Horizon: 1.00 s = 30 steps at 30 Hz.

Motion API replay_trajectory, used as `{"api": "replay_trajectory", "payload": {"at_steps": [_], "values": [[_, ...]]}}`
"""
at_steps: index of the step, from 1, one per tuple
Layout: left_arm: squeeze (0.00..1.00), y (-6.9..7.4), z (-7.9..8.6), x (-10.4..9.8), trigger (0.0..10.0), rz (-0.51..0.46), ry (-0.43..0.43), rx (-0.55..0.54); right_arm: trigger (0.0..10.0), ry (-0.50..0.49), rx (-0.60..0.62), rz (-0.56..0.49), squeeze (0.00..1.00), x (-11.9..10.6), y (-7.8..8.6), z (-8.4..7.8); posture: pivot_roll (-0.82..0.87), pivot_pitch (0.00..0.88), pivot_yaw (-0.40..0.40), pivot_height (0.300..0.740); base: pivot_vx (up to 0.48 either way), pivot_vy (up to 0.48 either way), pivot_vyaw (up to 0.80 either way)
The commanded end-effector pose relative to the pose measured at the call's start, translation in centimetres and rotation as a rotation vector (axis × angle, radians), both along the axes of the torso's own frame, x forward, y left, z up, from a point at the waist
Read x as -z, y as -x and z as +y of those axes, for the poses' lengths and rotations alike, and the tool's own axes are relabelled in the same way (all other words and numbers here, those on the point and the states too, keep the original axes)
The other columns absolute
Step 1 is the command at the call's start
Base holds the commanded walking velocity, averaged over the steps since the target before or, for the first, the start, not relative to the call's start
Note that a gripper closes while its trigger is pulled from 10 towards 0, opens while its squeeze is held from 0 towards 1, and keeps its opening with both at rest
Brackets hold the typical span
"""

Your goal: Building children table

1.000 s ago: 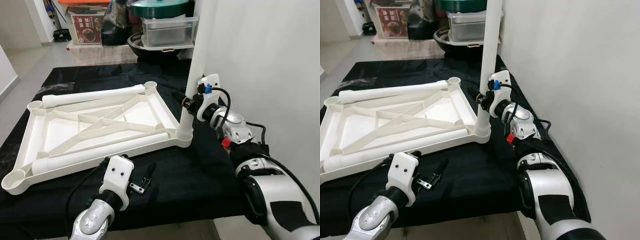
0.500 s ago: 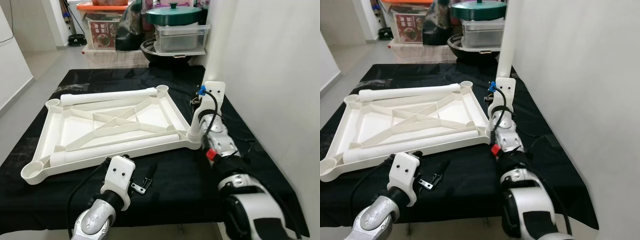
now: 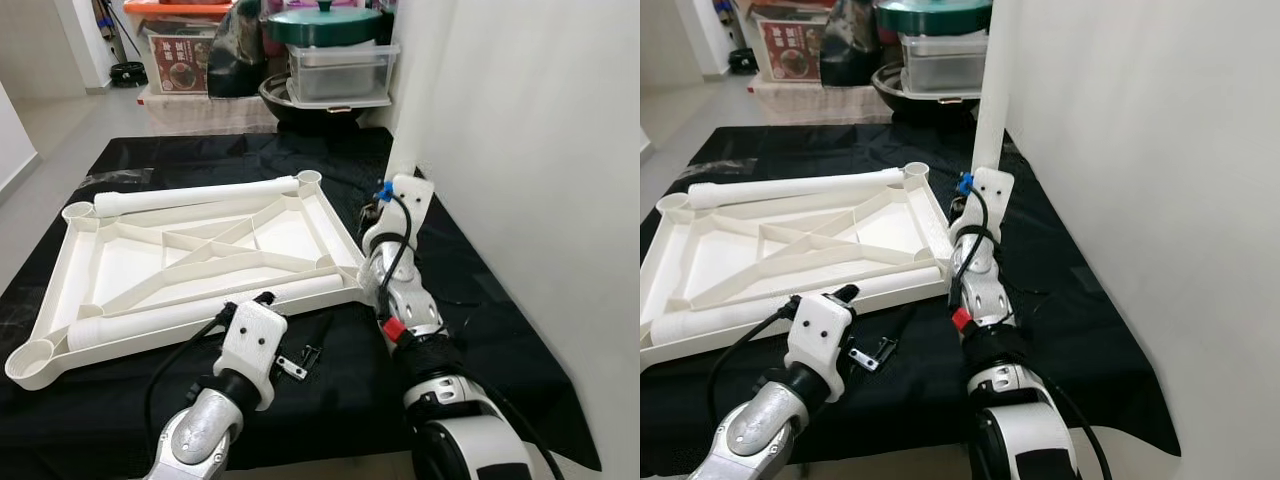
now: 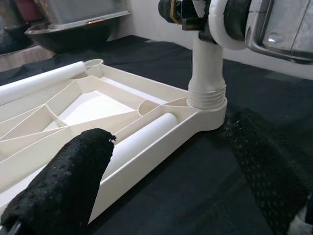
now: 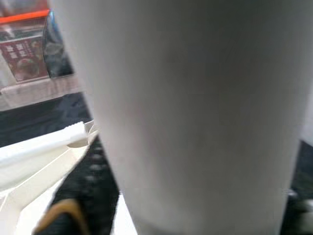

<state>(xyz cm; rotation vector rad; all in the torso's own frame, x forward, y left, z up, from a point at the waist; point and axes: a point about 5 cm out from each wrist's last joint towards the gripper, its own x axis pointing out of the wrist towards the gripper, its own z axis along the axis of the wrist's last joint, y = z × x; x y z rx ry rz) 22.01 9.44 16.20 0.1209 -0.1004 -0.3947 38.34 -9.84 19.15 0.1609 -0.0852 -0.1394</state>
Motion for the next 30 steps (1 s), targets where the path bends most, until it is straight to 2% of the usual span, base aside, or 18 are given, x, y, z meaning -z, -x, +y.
{"api": "replay_trajectory", "payload": {"at_steps": [1, 3, 4, 6, 8, 9, 10, 12, 14, 18, 20, 23, 30], "values": [[0.00, 0.1, 0.0, -0.1, 10.0, -0.001, -0.004, -0.006, 10.0, 0.006, -0.018, -0.020, 1.00, -0.2, 0.0, 0.3, 0.12, 0.036, -0.032, 0.740, 0.000, 0.000, 0.00], [0.00, 0.0, 0.0, -0.2, 10.0, -0.003, -0.003, -0.008, 10.0, 0.034, -0.045, -0.045, 1.00, -0.4, 0.2, 0.0, 0.12, 0.036, -0.032, 0.740, 0.000, 0.000, 0.00], [0.00, -0.1, 0.0, -0.4, 10.0, -0.013, 0.001, -0.010, 10.0, 0.081, -0.141, -0.086, 0.00, -0.5, 0.0, -1.1, 0.12, 0.034, -0.034, 0.740, 0.000, 0.000, 0.00], [0.00, -0.1, 0.0, -0.4, 10.0, -0.013, 0.001, -0.010, 10.0, 0.081, -0.141, -0.086, 0.00, -0.5, 0.0, -1.1, 0.12, 0.034, -0.034, 0.740, 0.000, 0.000, 0.00], [0.00, -0.3, 0.0, -0.7, 10.0, -0.027, 0.000, -0.011, 10.0, 0.169, -0.328, -0.145, 0.00, -0.9, 0.0, -2.9, 0.12, 0.030, -0.036, 0.740, 0.000, 0.000, 0.00], [0.00, -0.3, 0.0, -0.7, 10.0, -0.027, 0.000, -0.011, 10.0, 0.169, -0.328, -0.145, 0.00, -0.9, 0.0, -2.9, 0.12, 0.030, -0.036, 0.740, 0.000, 0.000, 0.00], [0.00, -0.3, 0.0, -0.7, 10.0, -0.029, -0.001, -0.013, 10.0, 0.192, -0.392, -0.147, 0.00, -1.1, -0.3, -3.9, 0.12, 0.026, -0.036, 0.740, 0.000, 0.000, 0.00], [0.00, -0.3, 0.1, -0.7, 10.0, -0.027, -0.005, -0.016, 10.0, 0.203, -0.456, -0.133, 0.00, -1.2, -0.6, -4.7, 0.12, 0.023, -0.036, 0.740, 0.000, 0.000, 0.00], [0.00, -0.3, 0.1, -0.7, 10.0, -0.027, -0.005, -0.016, 10.0, 0.203, -0.456, -0.133, 0.00, -1.2, -0.6, -4.7, 0.12, 0.023, -0.036, 0.740, 0.000, 0.000, 0.00], [0.00, -0.4, 0.0, -0.8, 10.0, -0.031, -0.010, -0.015, 10.0, 0.181, -0.587, -0.101, 0.00, -1.2, -0.9, -4.9, 0.13, 0.018, -0.037, 0.740, 0.000, 0.000, 0.00], [0.00, -0.4, 0.0, -0.8, 10.0, -0.031, -0.010, -0.015, 10.0, 0.181, -0.587, -0.101, 0.00, -1.2, -0.9, -4.9, 0.13, 0.018, -0.037, 0.740, 0.000, 0.000, 0.00], [0.00, -0.5, 0.0, -1.1, 10.0, -0.041, -0.010, -0.014, 10.0, 0.170, -0.797, -0.063, 0.00, -1.4, -1.1, -3.9, 0.14, 0.011, -0.040, 0.740, 0.000, 0.000, 0.00], [0.00, -0.5, 0.0, -1.5, 10.0, -0.054, -0.008, -0.016, 10.0, 0.198, -0.842, -0.052, 0.00, -1.8, -1.4, -3.3, 0.15, 0.005, -0.046, 0.740, 0.000, 0.000, 0.00]]}}
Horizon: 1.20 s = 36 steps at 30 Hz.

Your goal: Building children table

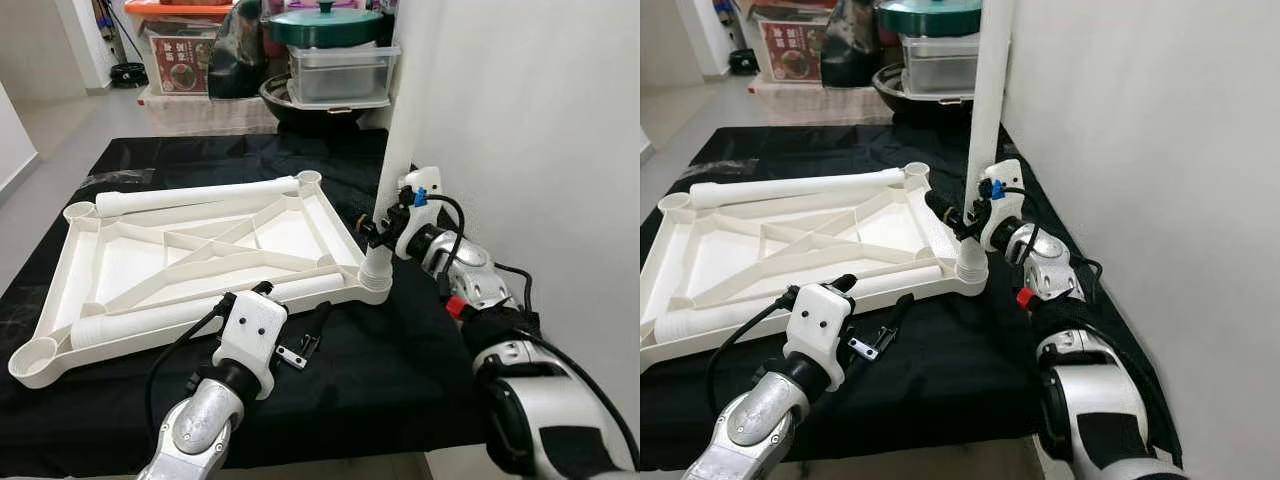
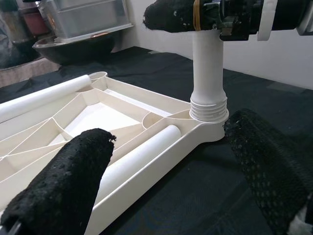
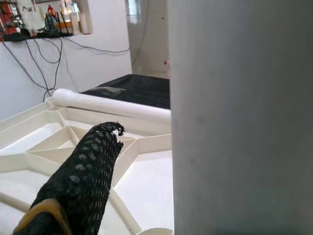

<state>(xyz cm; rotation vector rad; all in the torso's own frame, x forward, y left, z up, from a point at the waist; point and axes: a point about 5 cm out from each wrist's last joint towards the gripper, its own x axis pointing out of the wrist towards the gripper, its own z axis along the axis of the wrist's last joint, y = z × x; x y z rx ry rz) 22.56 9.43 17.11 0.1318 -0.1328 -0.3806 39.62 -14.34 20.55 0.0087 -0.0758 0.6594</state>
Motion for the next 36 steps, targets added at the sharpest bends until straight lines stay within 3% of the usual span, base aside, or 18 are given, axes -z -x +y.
{"api": "replay_trajectory", "payload": {"at_steps": [1, 2, 3, 4, 9, 13, 15, 16, 18, 19, 20, 22, 24, 29, 30, 31, 35, 36], "values": [[0.00, 0.1, 0.0, -0.6, 10.0, -0.020, -0.005, -0.003, 10.0, 0.016, -0.052, -0.006, 0.00, -0.4, -0.1, 1.2, 0.15, 0.005, -0.046, 0.740, 0.000, 0.000, 0.00], [0.00, 0.1, 0.0, -0.6, 10.0, -0.020, -0.005, -0.003, 10.0, 0.016, -0.052, -0.006, 0.00, -0.4, -0.1, 1.2, 0.15, 0.005, -0.046, 0.740, 0.000, 0.000, 0.00], [0.00, 0.0, 0.0, -1.0, 10.0, -0.033, -0.003, -0.005, 2.4, 0.017, -0.048, -0.012, 0.00, -0.6, -0.3, 1.3, 0.15, 0.004, -0.050, 0.740, 0.000, 0.000, 0.00], [0.00, 0.0, -0.1, -1.4, 10.0, -0.046, 0.001, -0.006, 0.0, 0.009, -0.043, -0.011, 0.00, -0.8, -0.4, 1.4, 0.15, 0.004, -0.052, 0.740, 0.000, 0.000, 0.00], [0.00, -0.1, -0.4, -2.3, 10.0, -0.082, 0.012, 0.002, 0.0, -0.012, -0.020, 0.000, 0.00, -0.3, -0.5, 1.1, 0.15, 0.000, -0.046, 0.740, 0.000, 0.000, 0.00], [0.00, -0.3, -0.6, -2.7, 10.0, -0.093, 0.016, 0.007, 0.0, 0.027, 0.040, -0.004, 0.00, 0.0, -0.7, 0.9, 0.15, 0.000, -0.043, 0.740, 0.000, 0.000, 0.00], [0.00, -0.5, -0.7, -3.3, 10.0, -0.114, 0.020, 0.010, 0.0, 0.011, 0.190, 0.022, 0.00, 0.6, -0.9, 0.5, 0.14, 0.002, -0.046, 0.740, 0.000, 0.000, 0.00], [0.00, -0.5, -0.7, -3.3, 10.0, -0.114, 0.020, 0.010, 0.0, 0.011, 0.190, 0.022, 0.00, 0.6, -0.9, 0.5, 0.14, 0.002, -0.046, 0.740, 0.000, 0.000, 0.00], [0.00, -0.7, -0.6, -3.8, 10.0, -0.129, 0.025, 0.008, 0.0, 0.019, 0.479, 0.066, 0.00, 1.6, -1.1, -0.7, 0.14, 0.007, -0.044, 0.740, 0.000, 0.000, 0.00], [0.00, -0.7, -0.6, -3.8, 10.0, -0.129, 0.025, 0.008, 0.0, 0.019, 0.479, 0.066, 0.00, 1.6, -1.1, -0.7, 0.14, 0.007, -0.044, 0.740, 0.000, 0.000, 0.00], [0.00, -0.8, -0.6, -3.9, 10.0, -0.132, 0.027, 0.007, 0.0, 0.029, 0.633, 0.086, 0.00, 2.2, -1.0, -1.5, 0.13, 0.009, -0.042, 0.740, 0.000, 0.000, 0.00], [0.00, -0.8, -0.6, -3.9, 10.0, -0.132, 0.027, 0.007, 0.0, 0.029, 0.633, 0.086, 0.00, 2.2, -1.0, -1.5, 0.13, 0.009, -0.042, 0.740, 0.000, 0.000, 0.00], [0.00, -0.8, -0.7, -3.9, 10.0, -0.126, 0.026, 0.010, 0.0, -0.014, 0.885, 0.146, 0.00, 3.3, -0.1, -2.0, 0.13, 0.011, -0.038, 0.740, 0.000, 0.000, 0.00], [0.00, -0.6, -0.9, -3.5, 10.0, -0.113, 0.021, 0.016, 0.0, -0.073, 0.965, 0.174, 0.00, 3.5, 0.8, -0.9, 0.13, 0.014, -0.038, 0.740, 0.000, 0.000, 0.00], [0.00, -0.6, -0.9, -3.3, 10.0, -0.107, 0.019, 0.017, 0.4, -0.092, 0.967, 0.179, 0.00, 3.5, 1.0, -0.4, 0.13, 0.014, -0.038, 0.740, 0.000, 0.000, 0.00], [0.00, -0.4, -0.9, -3.0, 10.0, -0.094, 0.017, 0.017, 10.0, -0.114, 0.932, 0.175, 0.00, 3.2, 1.0, 0.4, 0.13, 0.016, -0.037, 0.740, 0.000, 0.000, 0.00], [0.00, -0.3, -0.8, -2.5, 10.0, -0.073, 0.015, 0.013, 10.0, -0.130, 0.874, 0.132, 0.00, 2.7, 0.8, 1.5, 0.13, 0.017, -0.039, 0.740, 0.000, 0.000, 0.00], [0.00, -0.3, -0.8, -2.2, 10.0, -0.063, 0.015, 0.010, 10.0, -0.119, 0.857, 0.080, 1.00, 2.5, 0.7, 1.6, 0.13, 0.017, -0.041, 0.740, 0.000, 0.000, 0.00]]}}
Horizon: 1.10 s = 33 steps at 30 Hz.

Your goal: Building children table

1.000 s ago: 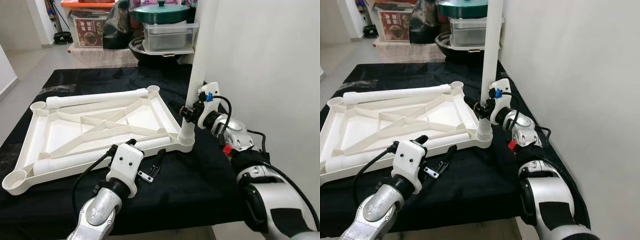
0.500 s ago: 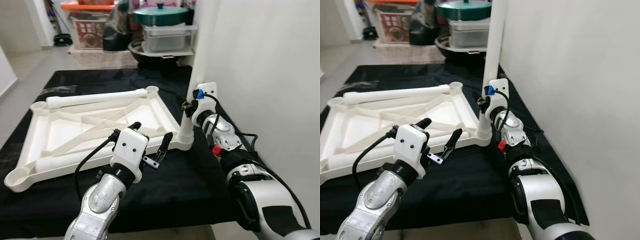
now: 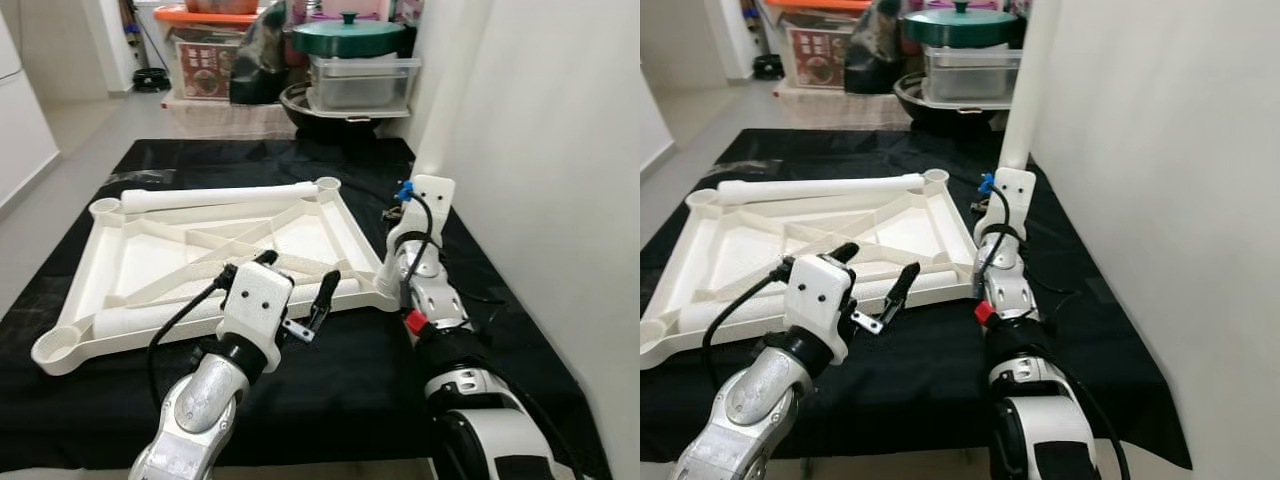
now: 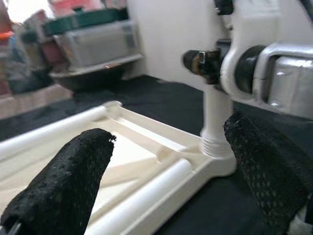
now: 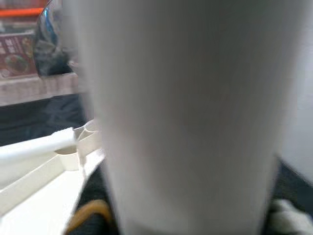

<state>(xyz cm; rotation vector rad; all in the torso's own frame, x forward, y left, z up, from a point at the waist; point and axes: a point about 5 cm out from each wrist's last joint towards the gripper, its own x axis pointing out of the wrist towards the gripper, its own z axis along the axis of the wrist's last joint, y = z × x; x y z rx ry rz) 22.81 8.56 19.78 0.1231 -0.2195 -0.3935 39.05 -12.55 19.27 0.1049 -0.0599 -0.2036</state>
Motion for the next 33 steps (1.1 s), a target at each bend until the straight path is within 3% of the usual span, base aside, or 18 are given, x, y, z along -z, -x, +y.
{"api": "replay_trajectory", "payload": {"at_steps": [1, 5, 6, 9, 12, 21, 27, 31, 32, 33], "values": [[0.00, 0.0, 0.1, 0.6, 10.0, 0.025, -0.007, -0.011, 10.0, 0.016, 0.001, -0.001, 1.00, 1.0, 0.2, -0.3, 0.13, 0.017, -0.041, 0.740, 0.000, 0.000, 0.00], [0.00, 0.1, 0.0, 0.9, 10.0, 0.036, -0.009, -0.011, 10.0, 0.027, -0.079, -0.037, 1.00, 0.8, 0.0, -0.1, 0.12, 0.018, -0.041, 0.740, 0.000, 0.000, 0.00], [0.00, 0.1, 0.0, 0.9, 10.0, 0.039, -0.008, -0.010, 10.0, 0.042, -0.114, -0.046, 0.00, 0.8, 0.1, -0.1, 0.12, 0.018, -0.043, 0.740, 0.000, 0.000, 0.00], [0.00, 0.1, -0.1, 1.0, 10.0, 0.043, -0.007, -0.007, 10.0, 0.055, -0.172, -0.059, 0.00, 0.8, 0.1, -0.2, 0.12, 0.020, -0.044, 0.740, 0.000, 0.000, 0.00], [0.00, 0.6, -0.3, 1.6, 10.0, 0.068, -0.006, 0.011, 10.0, 0.079, -0.436, -0.041, 0.00, 1.7, 0.1, -1.2, 0.12, 0.021, -0.044, 0.740, 0.000, 0.000, 0.00], [0.00, 1.0, -0.6, 2.0, 10.0, 0.085, 0.001, 0.020, 10.0, 0.094, -0.712, -0.015, 0.00, 1.2, -0.3, -2.0, 0.13, 0.021, -0.049, 0.740, 0.000, 0.000, 0.00], [0.00, 1.1, -0.8, 1.8, 10.0, 0.089, 0.028, 0.013, 10.0, 0.135, -0.991, 0.027, 0.00, 0.4, -0.3, -0.5, 0.14, 0.021, -0.057, 0.740, 0.000, 0.000, 0.00], [0.00, 1.0, -0.8, 1.4, 10.0, 0.096, 0.067, 0.004, 10.0, 0.143, -1.048, 0.034, 0.00, 0.2, -0.2, -0.1, 0.15, 0.022, -0.059, 0.740, 0.000, 0.000, 0.00], [0.00, 1.1, -0.9, 1.3, 10.0, 0.085, 0.053, 0.011, 8.8, 0.150, -1.070, 0.036, 0.00, 0.2, -0.2, 0.1, 0.15, 0.021, -0.060, 0.740, 0.000, 0.000, 0.00], [0.00, 1.1, -0.9, 1.3, 10.0, 0.085, 0.053, 0.011, 8.8, 0.150, -1.070, 0.036, 0.00, 0.2, -0.2, 0.1, 0.15, 0.021, -0.060, 0.740, 0.000, 0.000, 0.00]]}}
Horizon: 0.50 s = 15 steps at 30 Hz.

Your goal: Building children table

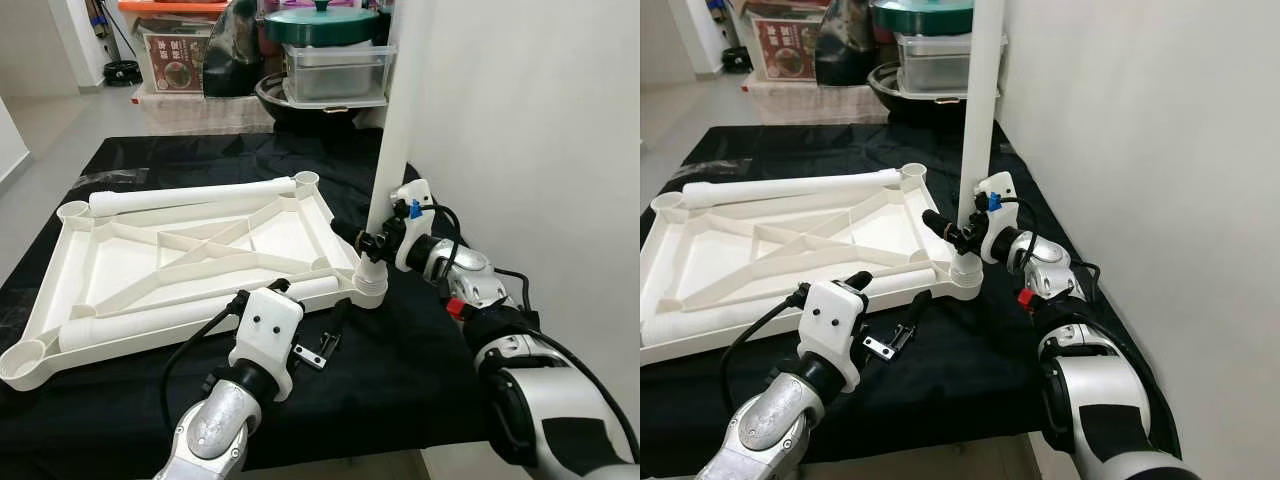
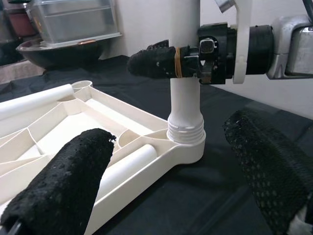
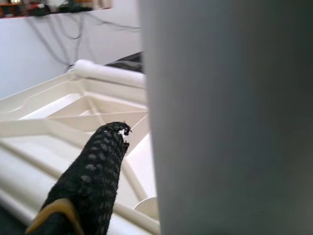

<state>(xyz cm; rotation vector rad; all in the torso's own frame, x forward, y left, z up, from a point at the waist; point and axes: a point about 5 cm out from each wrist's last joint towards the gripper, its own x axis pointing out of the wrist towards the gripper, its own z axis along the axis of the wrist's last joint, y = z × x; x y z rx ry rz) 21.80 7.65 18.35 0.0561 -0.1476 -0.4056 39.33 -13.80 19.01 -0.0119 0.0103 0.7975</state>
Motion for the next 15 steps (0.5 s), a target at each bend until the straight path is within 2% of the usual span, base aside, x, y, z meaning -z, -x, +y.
{"api": "replay_trajectory", "payload": {"at_steps": [1, 9, 11, 12, 13, 14, 15], "values": [[0.00, 0.1, 0.0, -0.2, 10.0, -0.006, -0.009, 0.001, 0.0, 0.020, -0.072, -0.004, 0.00, -0.2, 0.0, 1.5, 0.15, 0.022, -0.061, 0.740, 0.000, 0.000, 0.00], [0.00, 0.2, 0.1, -0.2, 10.0, -0.014, -0.022, 0.001, 0.0, -0.048, 0.000, -0.017, 0.00, -0.5, -0.3, 1.3, 0.15, 0.014, -0.061, 0.740, 0.000, 0.000, 0.00], [0.00, -0.1, 0.3, -0.3, 10.0, -0.022, -0.024, -0.004, 0.0, -0.085, 0.132, -0.037, 0.00, -0.6, -0.6, 0.7, 0.15, 0.008, -0.057, 0.740, 0.000, 0.000, 0.00], [0.00, -0.1, 0.3, -0.3, 10.0, -0.022, -0.024, -0.004, 0.0, -0.085, 0.132, -0.037, 0.00, -0.6, -0.6, 0.7, 0.15, 0.008, -0.057, 0.740, 0.000, 0.000, 0.00], [0.00, -0.2, 0.3, -0.3, 10.0, -0.025, -0.025, -0.007, 0.0, -0.098, 0.182, -0.038, 0.00, -0.6, -0.8, 0.5, 0.14, 0.007, -0.053, 0.740, 0.000, 0.000, 0.00], [0.00, -0.4, 0.5, -0.3, 10.0, -0.029, -0.031, -0.013, 0.0, -0.096, 0.387, -0.049, 0.00, -0.1, -0.9, -0.4, 0.13, 0.002, -0.047, 0.740, 0.000, 0.000, 0.00], [0.00, -0.4, 0.5, -0.3, 10.0, -0.029, -0.031, -0.013, 0.0, -0.096, 0.387, -0.049, 0.00, -0.1, -0.9, -0.4, 0.13, 0.002, -0.047, 0.740, 0.000, 0.000, 0.00]]}}
